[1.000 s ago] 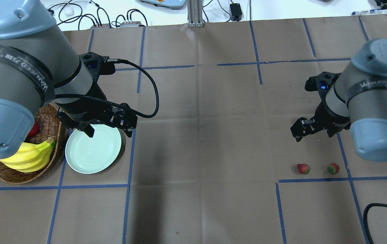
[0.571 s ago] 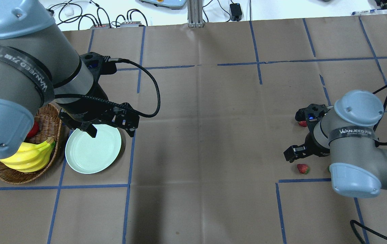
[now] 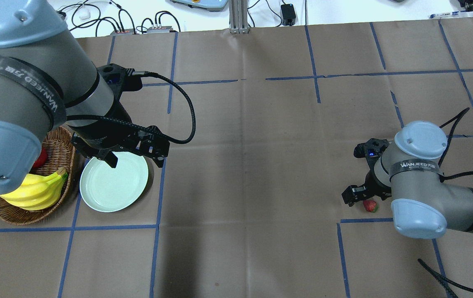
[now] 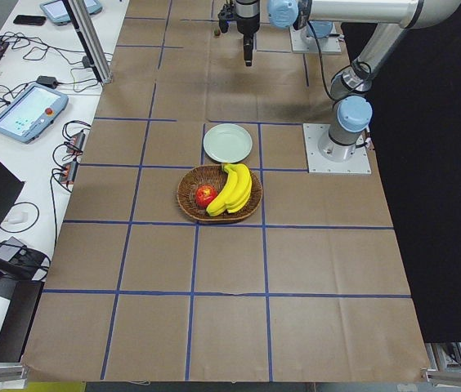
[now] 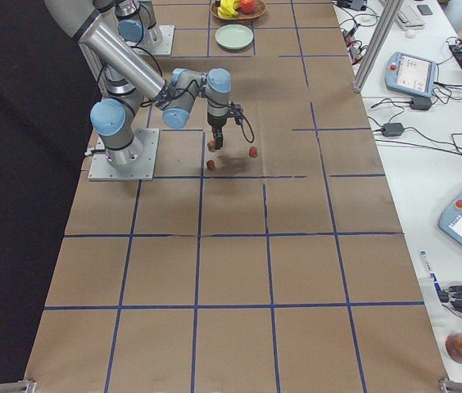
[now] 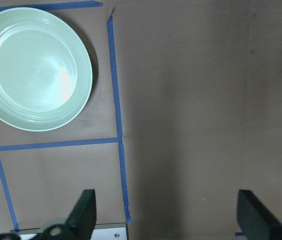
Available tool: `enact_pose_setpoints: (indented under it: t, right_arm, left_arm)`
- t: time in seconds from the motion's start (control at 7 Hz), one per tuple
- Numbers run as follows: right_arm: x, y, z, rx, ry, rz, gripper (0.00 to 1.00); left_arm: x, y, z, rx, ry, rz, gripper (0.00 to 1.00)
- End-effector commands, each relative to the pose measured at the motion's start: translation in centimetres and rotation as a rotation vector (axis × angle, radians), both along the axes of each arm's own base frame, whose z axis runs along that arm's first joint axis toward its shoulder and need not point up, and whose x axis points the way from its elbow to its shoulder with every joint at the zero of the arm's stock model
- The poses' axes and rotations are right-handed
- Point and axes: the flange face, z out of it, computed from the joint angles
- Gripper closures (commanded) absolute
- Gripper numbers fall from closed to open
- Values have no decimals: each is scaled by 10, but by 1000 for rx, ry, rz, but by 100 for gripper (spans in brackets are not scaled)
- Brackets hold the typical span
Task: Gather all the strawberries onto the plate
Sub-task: 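Lower the right gripper and grasp the nearest red strawberry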
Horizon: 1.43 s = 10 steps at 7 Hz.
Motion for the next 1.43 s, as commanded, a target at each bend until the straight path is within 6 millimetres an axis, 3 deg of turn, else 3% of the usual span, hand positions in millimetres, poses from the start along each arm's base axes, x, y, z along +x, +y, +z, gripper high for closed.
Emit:
enact_pose_setpoints:
  t: [0.0,0.29,0.71,0.86,1.0,1.29]
  right_arm:
    - [-3,2,-3,26,26,-5,14]
    - [-3,3,-4,33,29,-8,35]
    - [-4,5,-4,56,29,-27,79]
    - [-5,3,-1,50,31,-31,88]
    - [-6,-2,5,32,35,-35,89]
    - [-6,-31,46,-20,38,-105,89]
  left_arm:
    - [0,1,1,-3,-3,-2,0]
    - [1,2,4,-9,-1,0,0]
    - [1,3,3,-4,0,-1,0]
    - [1,3,3,-3,0,-3,0]
    - [1,2,1,3,-1,-3,0]
    - [1,2,1,3,-1,-4,0]
